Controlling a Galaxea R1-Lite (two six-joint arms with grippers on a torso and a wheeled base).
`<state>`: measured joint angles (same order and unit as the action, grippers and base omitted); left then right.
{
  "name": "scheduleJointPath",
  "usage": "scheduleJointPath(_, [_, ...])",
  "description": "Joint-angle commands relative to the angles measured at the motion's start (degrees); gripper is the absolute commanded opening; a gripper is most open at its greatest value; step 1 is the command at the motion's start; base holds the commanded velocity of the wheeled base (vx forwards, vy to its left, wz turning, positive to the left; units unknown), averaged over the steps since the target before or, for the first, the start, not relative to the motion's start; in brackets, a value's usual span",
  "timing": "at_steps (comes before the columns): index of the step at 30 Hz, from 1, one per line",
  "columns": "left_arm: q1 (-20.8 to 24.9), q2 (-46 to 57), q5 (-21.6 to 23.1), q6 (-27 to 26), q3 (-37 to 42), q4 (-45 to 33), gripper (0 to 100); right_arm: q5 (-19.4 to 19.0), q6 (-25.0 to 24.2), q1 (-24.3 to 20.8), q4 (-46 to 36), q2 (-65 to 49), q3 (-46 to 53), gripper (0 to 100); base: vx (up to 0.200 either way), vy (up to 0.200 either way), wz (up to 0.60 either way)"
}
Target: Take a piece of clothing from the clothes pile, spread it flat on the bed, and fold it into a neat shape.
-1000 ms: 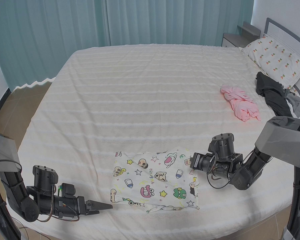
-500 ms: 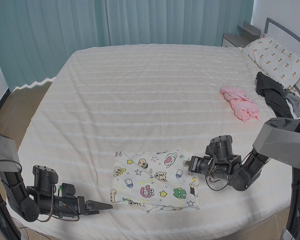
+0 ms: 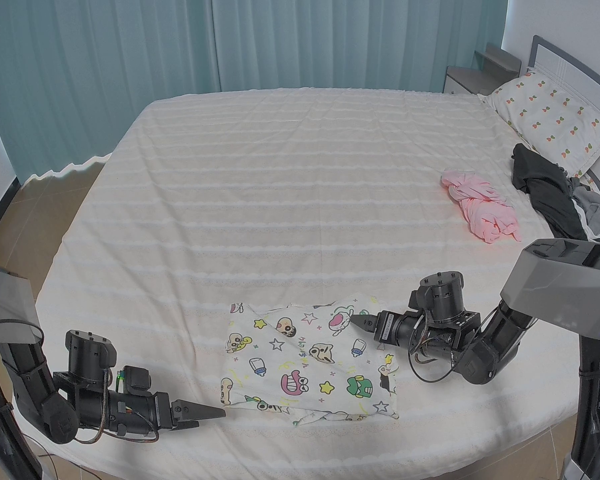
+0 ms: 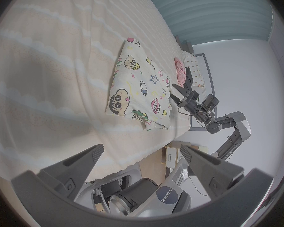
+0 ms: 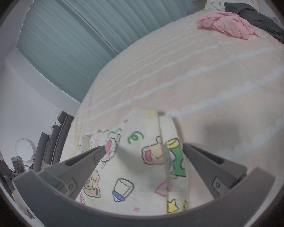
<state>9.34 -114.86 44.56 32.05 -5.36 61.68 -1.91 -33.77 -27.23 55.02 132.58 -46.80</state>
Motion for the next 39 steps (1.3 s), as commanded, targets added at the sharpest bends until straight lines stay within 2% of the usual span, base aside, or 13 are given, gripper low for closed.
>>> scheduleJointPath(1, [0.0,0.0,0.0,0.0,0.0,0.0,100,0.1,0.3,-0.3,3.7,-0.3,0.8,100,0.0,0.0,0.0])
scheduleJointPath(13, [0.0,0.0,0.0,0.0,0.0,0.0,100,0.8,0.6,0.0,4.5,-4.3,2.8,100,0.0,0.0,0.0])
scheduleJointPath(19, [-1.5,0.0,-1.6,0.1,-2.1,0.0,100,0.3,3.0,-0.5,3.4,-4.0,5.8,100,0.0,0.0,0.0])
scheduleJointPath(22, [-2.0,-0.5,-8.8,1.2,-6.0,0.0,100,-0.5,3.5,0.8,2.9,-4.2,8.2,100,0.0,0.0,0.0])
scheduleJointPath(23, [-0.9,-1.2,-17.2,2.5,-8.9,0.0,100,-2.0,4.5,1.7,2.9,-4.4,10.1,100,0.0,0.0,0.0])
scheduleJointPath(24, [0.7,-2.1,-22.6,3.5,-11.2,0.0,100,-3.2,5.2,2.4,3.0,-4.4,11.3,100,0.0,0.0,0.0])
scheduleJointPath(25, [2.3,-3.0,-26.6,4.2,-13.4,-0.2,100,-4.3,5.9,2.8,3.1,-4.5,12.3,100,0.0,0.0,0.0])
scheduleJointPath(27, [3.9,-4.2,-30.6,4.5,-16.5,-0.5,100,-6.3,6.1,3.2,3.3,-4.5,13.4,100,0.0,0.0,0.0])
scheduleJointPath(29, [5.4,-5.1,-30.9,3.3,-20.6,-1.3,100,-8.7,5.9,3.2,3.2,-4.5,14.1,100,0.0,0.0,0.0])
scheduleJointPath(32, [6.0,-5.7,-30.9,2.3,-22.8,-2.4,100,-9.3,5.9,3.1,2.9,-4.4,14.1,100,0.0,0.0,0.0])
scheduleJointPath(33, [6.5,-7.0,-30.8,0.6,-27.9,-8.2,100,-10.3,5.9,2.9,2.6,-3.8,14.1,100,0.0,0.0,0.0])
scheduleJointPath(35, [7.2,-7.5,-30.3,0.6,-33.6,-16.3,100,-11.4,5.9,2.8,1.6,-3.6,14.0,100,0.0,0.0,0.0])
scheduleJointPath(39, [7.8,-8.8,-25.4,0.4,-36.6,-19.8,100,-12.9,5.8,2.7,0.6,-3.5,13.7,100,0.0,0.0,0.0])
